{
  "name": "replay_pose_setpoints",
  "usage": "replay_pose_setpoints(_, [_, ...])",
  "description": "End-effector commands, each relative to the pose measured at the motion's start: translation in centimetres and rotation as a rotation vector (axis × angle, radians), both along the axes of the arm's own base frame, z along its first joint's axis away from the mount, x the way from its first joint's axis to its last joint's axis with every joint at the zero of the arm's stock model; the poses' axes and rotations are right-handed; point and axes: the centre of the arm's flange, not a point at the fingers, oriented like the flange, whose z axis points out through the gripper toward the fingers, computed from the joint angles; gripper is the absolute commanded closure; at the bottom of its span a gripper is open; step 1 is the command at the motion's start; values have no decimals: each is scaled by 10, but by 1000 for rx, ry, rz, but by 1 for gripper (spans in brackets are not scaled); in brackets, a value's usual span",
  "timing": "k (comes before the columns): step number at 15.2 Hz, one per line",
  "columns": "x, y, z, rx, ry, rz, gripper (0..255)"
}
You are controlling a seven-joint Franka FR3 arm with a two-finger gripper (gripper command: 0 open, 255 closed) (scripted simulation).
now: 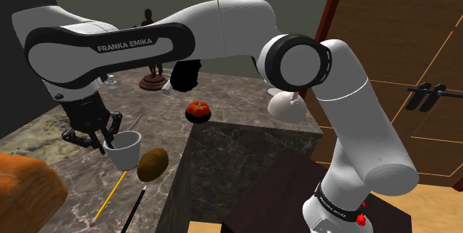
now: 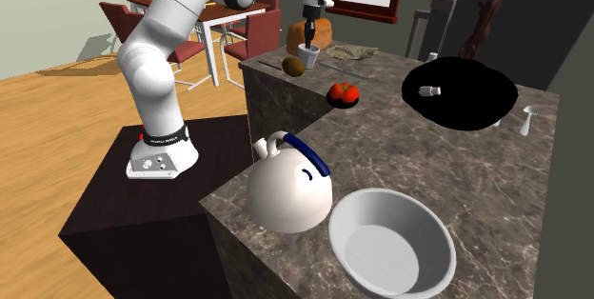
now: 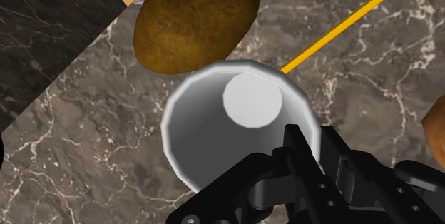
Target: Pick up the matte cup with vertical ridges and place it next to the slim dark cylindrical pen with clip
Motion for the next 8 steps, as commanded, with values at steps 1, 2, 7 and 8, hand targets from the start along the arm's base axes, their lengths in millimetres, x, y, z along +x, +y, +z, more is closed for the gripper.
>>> replay_pose_setpoints(1, [0, 0, 0, 0, 0, 0, 0])
replay_pose_setpoints(2, [0, 0, 0, 0, 0, 0, 0])
replay_pose_setpoints(7, [2, 1, 13, 0, 0, 0, 0])
replay_pose_setpoints(8, [4, 3, 26, 0, 0, 0, 0])
